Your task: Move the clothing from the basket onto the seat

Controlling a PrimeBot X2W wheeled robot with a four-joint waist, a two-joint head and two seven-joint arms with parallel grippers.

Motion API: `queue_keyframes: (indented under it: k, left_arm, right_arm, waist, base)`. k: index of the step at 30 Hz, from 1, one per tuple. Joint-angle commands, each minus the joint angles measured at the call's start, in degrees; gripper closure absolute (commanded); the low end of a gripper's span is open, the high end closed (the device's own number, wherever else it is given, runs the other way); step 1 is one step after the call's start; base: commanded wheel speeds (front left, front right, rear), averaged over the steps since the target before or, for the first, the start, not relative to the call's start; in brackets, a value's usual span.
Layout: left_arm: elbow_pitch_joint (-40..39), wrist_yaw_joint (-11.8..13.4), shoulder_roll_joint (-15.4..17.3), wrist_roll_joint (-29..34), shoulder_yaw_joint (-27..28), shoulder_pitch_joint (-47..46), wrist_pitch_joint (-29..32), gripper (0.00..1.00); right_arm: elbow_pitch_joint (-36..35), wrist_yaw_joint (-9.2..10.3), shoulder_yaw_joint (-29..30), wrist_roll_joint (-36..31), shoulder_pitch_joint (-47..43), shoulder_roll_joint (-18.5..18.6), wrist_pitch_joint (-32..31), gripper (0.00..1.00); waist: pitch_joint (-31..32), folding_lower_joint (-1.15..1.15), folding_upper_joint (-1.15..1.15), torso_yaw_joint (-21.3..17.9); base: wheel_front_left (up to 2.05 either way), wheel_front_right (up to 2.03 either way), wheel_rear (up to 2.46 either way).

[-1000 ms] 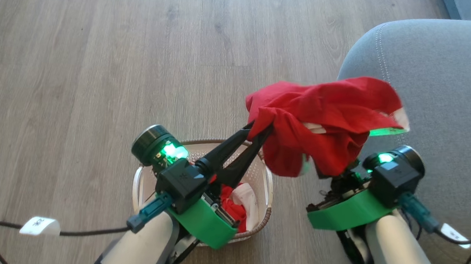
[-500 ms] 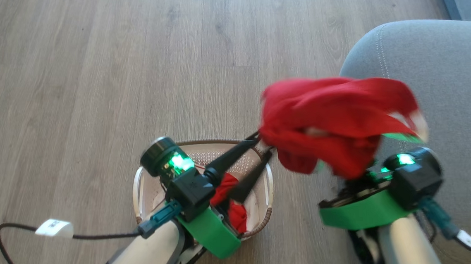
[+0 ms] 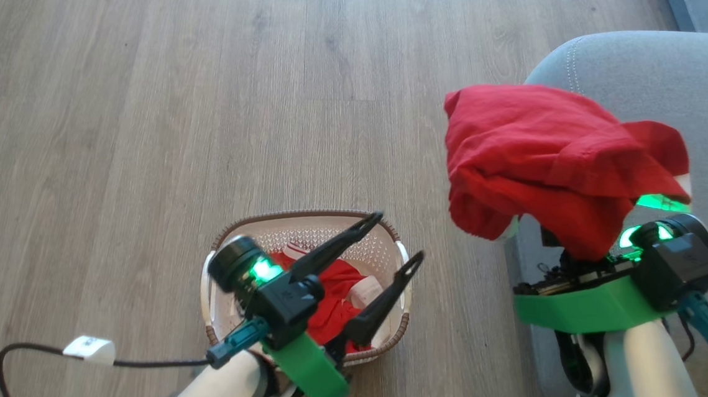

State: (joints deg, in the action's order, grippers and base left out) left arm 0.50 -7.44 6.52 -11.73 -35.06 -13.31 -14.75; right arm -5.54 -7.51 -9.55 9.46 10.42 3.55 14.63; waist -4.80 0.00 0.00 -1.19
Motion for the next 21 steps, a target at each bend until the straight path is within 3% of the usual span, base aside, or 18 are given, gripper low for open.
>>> queue_keyframes:
  k: [1, 21]
  left_arm:
    - [-0.6, 0.0, 0.9, -0.2, 2.5, -0.7, -0.3, 0.00]
    - [4.4, 0.0, 1.0, 4.5, 3.0, 3.8, -0.3, 0.00]
  right_arm:
    - [-2.5, 0.02, -0.5, -0.3, 1.5, -0.7, 0.4, 1.00]
    - [-3.7, 0.02, 2.7, -1.7, 1.9, -0.7, 0.4, 1.00]
  waist:
    - [0.0, 0.00, 0.00, 0.0]
    - [0.2, 0.00, 0.00, 0.1]
  base:
    - [0.00, 0.00, 0.00]
    - [0.00, 0.00, 0.00]
